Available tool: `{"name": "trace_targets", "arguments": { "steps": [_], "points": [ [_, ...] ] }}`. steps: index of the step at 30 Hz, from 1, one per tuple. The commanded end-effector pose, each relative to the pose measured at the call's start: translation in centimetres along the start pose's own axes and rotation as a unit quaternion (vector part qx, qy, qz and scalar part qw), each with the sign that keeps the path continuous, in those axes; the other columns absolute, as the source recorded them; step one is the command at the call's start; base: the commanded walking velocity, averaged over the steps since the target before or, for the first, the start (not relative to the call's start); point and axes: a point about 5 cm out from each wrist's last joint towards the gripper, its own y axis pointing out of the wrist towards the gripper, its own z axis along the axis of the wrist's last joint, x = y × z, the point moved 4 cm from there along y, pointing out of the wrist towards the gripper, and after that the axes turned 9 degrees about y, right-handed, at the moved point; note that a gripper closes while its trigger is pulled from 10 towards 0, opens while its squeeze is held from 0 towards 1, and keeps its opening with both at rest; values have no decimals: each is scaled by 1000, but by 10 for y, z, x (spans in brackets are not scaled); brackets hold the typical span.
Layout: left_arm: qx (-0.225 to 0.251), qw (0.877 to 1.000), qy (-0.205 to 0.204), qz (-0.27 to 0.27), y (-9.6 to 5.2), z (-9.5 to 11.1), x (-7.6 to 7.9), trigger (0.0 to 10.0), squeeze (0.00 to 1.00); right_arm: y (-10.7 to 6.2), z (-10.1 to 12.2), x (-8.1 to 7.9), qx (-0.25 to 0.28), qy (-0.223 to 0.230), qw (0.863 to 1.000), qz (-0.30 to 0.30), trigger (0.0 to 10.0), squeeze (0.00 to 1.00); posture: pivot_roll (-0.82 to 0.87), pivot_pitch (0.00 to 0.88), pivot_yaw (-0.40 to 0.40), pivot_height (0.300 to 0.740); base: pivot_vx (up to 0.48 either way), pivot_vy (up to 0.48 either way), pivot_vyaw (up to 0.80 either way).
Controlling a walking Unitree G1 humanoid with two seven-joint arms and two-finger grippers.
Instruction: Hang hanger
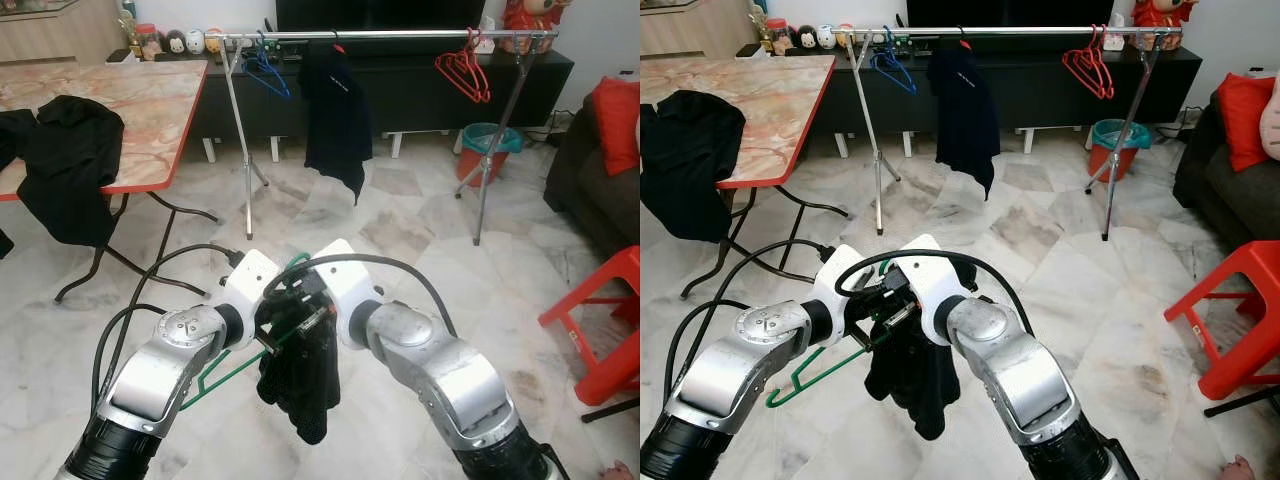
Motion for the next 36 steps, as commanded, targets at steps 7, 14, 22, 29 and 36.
{"name": "trace_targets", "arguments": {
  "steps": [7, 14, 22, 29, 36],
  "points": [
    [34, 999, 7, 40, 0, 16, -16, 10000, 0, -3, 6, -12, 15, -12, 999, 30, 10000, 1000, -36, 0, 0, 740, 0, 0, 0],
    [47, 998, -7, 38, -1, 17, -15, 10000, 0, -4, 3, -9, 11, -21, 999, 26, 10000, 1000, -36, 0, -1, 740, 0, 0, 0],
    [69, 996, -25, 52, -1, 21, -19, 10000, 0, -6, 0, -5, 5, -28, 999, 21, 10000, 1000, -39, 0, -3, 740, 0, 0, 0],
    [77, 995, -32, 56, -1, 22, -20, 10000, 0, -9, -5, 0, 0, -33, 999, 13, 10000, 1000, -42, 0, -4, 740, 0, 0, 0],
    [83, 994, -39, 57, 0, 22, -21, 10000, 0, -16, -8, 4, -1, -44, 999, 15, 10000, 1000, -46, 0, -5, 740, 0, 0, 0]
  ]
}}
